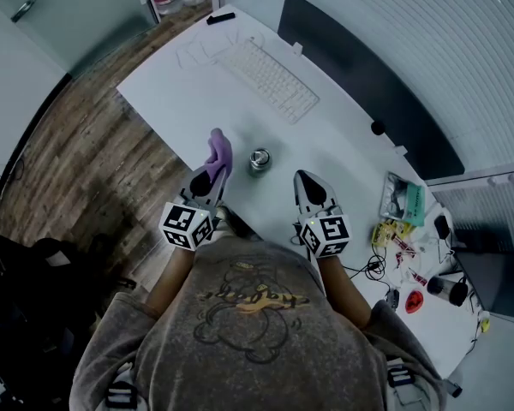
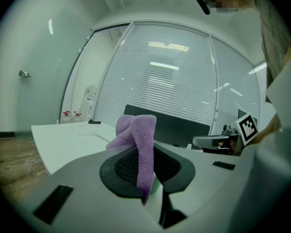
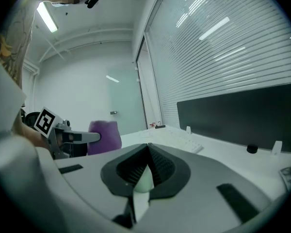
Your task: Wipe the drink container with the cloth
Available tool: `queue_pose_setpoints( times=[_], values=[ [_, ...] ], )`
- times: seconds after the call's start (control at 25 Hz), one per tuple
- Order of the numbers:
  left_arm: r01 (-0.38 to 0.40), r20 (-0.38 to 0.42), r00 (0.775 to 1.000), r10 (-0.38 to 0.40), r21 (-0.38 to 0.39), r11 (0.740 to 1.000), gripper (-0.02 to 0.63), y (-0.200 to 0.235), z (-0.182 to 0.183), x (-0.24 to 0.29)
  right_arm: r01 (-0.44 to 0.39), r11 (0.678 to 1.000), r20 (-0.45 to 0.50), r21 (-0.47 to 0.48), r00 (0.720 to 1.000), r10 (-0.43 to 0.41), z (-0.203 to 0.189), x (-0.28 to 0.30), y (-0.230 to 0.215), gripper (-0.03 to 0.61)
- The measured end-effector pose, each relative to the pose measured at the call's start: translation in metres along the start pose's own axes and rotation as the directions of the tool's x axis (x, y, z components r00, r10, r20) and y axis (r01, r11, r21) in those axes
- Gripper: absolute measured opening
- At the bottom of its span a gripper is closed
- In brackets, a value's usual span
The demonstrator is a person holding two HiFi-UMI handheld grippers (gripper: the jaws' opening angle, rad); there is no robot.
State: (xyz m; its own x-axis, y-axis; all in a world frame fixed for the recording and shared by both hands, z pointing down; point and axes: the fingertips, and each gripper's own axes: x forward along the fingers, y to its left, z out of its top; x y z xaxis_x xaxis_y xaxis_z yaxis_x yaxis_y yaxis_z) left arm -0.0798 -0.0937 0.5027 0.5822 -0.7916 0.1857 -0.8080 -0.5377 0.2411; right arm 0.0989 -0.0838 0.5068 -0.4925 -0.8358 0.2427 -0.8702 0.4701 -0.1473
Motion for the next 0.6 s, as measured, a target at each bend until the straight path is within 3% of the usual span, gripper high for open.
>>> queue_pose_setpoints(
  times=[0.6],
  values=[
    [-0.006, 0.008, 1.0, 0.006, -0.01, 1.0, 0.052, 0.0017, 0.0099, 0.0006, 0.034, 0.999, 0.008, -0.003, 0.999, -0.034, 0.0038, 0.002, -0.0073, -0.002]
  ],
)
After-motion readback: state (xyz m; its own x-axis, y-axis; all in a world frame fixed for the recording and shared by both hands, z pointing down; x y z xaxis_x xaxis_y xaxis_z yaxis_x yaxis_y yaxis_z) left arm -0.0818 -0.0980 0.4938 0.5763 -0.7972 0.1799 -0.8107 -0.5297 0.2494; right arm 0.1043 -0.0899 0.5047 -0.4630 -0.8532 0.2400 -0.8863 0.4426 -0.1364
